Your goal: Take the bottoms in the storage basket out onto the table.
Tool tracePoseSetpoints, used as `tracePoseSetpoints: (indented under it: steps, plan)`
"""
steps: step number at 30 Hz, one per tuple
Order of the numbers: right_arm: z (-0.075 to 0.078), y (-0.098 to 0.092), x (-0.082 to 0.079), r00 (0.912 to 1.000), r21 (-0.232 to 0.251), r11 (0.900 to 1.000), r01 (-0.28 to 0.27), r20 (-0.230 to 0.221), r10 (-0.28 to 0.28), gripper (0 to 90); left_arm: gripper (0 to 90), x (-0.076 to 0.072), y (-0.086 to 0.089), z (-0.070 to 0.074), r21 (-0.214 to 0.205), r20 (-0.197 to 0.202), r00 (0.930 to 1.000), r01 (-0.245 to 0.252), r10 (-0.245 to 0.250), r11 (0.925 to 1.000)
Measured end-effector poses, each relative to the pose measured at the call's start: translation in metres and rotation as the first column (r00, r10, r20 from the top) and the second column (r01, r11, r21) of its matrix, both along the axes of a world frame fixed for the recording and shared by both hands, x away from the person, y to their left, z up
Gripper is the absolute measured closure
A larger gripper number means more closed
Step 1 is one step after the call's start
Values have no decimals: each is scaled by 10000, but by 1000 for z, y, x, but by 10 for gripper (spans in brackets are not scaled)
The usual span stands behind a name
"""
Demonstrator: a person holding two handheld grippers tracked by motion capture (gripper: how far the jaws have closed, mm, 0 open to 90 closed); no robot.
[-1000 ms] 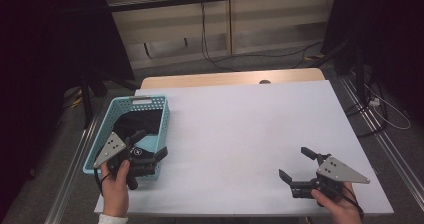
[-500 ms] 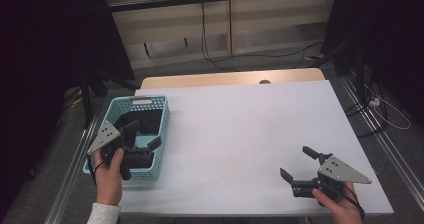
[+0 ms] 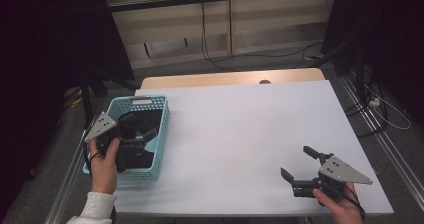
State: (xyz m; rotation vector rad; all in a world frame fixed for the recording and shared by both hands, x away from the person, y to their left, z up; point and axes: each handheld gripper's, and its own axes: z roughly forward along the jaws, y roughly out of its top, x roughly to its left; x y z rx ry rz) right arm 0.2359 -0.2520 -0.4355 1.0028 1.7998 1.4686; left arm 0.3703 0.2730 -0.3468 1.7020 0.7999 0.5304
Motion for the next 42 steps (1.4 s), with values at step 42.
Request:
tracePoseSetpoints:
  steps: [42]
  plan:
    - [0, 1, -2, 9998, 59, 9998, -189, -56, 189, 18, 36, 57, 41, -32, 2707, -1777, 9840, 385, 106, 9619]
